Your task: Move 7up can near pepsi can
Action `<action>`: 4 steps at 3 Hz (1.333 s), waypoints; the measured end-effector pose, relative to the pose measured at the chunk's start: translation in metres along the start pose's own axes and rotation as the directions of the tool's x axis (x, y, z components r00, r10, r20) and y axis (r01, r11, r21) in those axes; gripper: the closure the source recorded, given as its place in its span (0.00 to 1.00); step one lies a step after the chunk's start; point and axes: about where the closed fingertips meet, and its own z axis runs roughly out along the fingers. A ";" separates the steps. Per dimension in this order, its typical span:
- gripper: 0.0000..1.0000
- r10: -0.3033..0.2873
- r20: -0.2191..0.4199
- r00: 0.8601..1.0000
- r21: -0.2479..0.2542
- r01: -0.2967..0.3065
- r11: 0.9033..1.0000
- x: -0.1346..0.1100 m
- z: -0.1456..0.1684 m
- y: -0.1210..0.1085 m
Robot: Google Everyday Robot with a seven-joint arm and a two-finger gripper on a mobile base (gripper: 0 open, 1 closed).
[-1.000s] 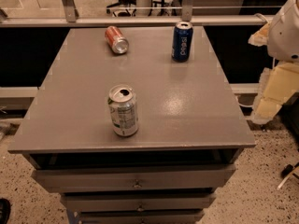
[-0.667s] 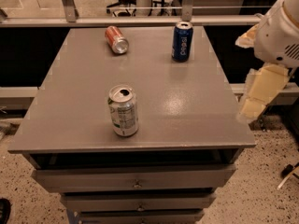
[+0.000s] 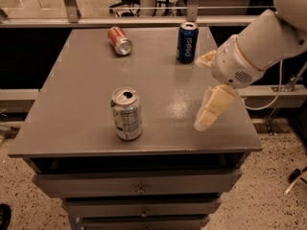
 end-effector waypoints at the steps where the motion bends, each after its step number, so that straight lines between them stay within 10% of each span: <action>1: 0.00 -0.009 0.120 0.993 -0.036 0.014 0.999 -0.012 0.033 -0.006; 4: 0.00 0.056 0.436 0.898 -0.237 0.054 0.970 -0.072 0.094 0.032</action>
Offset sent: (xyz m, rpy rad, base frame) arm 0.0178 0.0806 -0.0526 0.4013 0.0721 0.1440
